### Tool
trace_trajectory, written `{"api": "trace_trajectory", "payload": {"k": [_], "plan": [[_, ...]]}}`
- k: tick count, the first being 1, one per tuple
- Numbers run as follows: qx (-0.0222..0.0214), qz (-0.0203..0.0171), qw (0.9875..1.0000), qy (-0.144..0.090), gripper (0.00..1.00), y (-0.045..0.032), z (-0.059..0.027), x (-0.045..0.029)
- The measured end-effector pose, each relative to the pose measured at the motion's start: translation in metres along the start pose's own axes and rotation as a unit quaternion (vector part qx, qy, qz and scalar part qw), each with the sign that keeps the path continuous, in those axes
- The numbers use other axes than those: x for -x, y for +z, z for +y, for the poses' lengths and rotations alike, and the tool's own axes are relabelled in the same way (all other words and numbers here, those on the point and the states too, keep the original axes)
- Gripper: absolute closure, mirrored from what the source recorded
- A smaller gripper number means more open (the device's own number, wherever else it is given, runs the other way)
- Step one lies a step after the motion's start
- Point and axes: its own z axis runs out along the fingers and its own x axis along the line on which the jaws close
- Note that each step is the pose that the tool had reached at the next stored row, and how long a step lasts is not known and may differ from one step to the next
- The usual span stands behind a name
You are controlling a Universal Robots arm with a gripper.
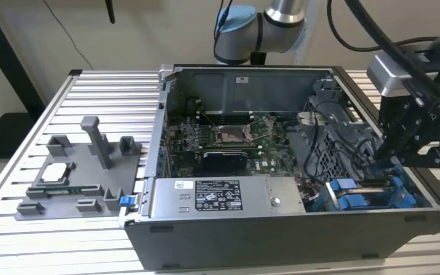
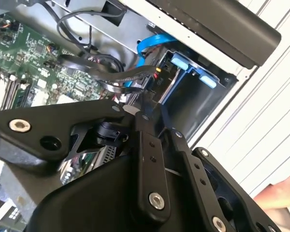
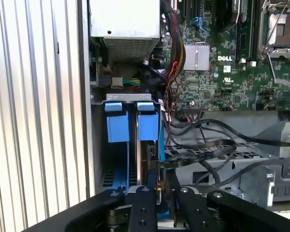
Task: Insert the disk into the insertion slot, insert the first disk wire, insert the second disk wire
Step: 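Insert the second disk wire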
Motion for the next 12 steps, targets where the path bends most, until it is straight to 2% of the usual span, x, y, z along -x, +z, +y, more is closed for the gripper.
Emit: {"api": "trace_trajectory", "payload": {"k": [6,9,12], "plan": [[0.0,-0.0001,1.0,0.0,0.0,-0.017,-0.0004,0.002],[0.0,-0.0001,1.0,0.0,0.0,-0.0214,-0.0004,0.0024],[0.0,0.0002,1.0,0.0,0.0,-0.0219,-0.0004,0.0025]]}}
